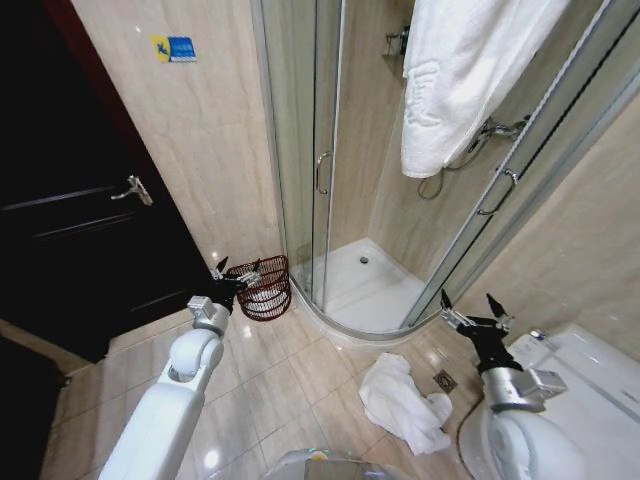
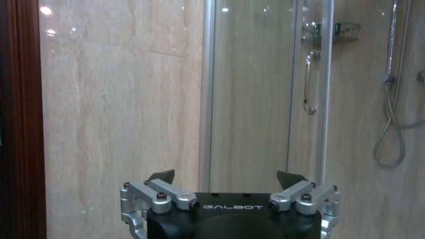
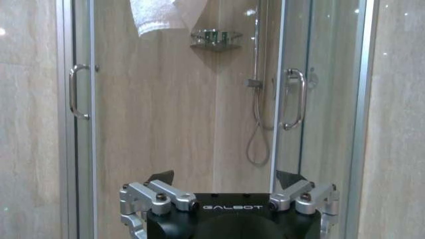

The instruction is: Discard the used towel into the hamper.

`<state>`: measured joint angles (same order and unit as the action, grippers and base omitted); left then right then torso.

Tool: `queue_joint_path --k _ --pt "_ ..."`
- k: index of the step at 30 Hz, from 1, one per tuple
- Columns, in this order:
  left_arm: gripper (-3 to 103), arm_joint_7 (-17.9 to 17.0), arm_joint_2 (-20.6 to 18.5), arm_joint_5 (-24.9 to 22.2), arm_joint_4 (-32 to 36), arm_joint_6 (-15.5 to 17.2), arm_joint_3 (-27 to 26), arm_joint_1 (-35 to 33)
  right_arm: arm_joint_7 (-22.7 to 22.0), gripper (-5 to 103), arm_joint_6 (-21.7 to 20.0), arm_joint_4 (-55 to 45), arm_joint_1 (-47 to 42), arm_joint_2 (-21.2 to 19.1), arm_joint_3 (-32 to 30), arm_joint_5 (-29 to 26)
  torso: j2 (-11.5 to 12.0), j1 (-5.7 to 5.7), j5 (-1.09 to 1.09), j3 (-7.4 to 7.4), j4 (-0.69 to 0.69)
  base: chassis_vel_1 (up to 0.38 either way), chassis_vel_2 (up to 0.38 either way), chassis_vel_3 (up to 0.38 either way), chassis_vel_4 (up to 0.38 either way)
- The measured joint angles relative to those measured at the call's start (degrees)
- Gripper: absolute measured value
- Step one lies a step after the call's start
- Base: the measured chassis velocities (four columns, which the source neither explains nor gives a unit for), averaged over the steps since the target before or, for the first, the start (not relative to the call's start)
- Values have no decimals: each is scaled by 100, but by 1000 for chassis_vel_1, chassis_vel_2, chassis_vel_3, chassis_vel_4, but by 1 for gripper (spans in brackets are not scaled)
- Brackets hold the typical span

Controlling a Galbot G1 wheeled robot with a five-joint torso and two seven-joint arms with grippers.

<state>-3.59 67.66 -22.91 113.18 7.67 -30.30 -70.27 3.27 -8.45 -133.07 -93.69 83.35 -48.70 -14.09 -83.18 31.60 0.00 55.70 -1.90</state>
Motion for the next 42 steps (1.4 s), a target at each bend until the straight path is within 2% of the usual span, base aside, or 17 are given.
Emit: queue_joint_path --k 18,42 --pt "100 14 74 176 -2 -110 -36 -74 -11 100 -5 -14 -69 19 8 51 0 0 0 0 0 -30 27 38 -28" --pt "100 11 149 198 66 -92 -33 -143 -18 100 29 62 -60 -11 -5 30 0 0 0 0 0 -19 12 12 -10"
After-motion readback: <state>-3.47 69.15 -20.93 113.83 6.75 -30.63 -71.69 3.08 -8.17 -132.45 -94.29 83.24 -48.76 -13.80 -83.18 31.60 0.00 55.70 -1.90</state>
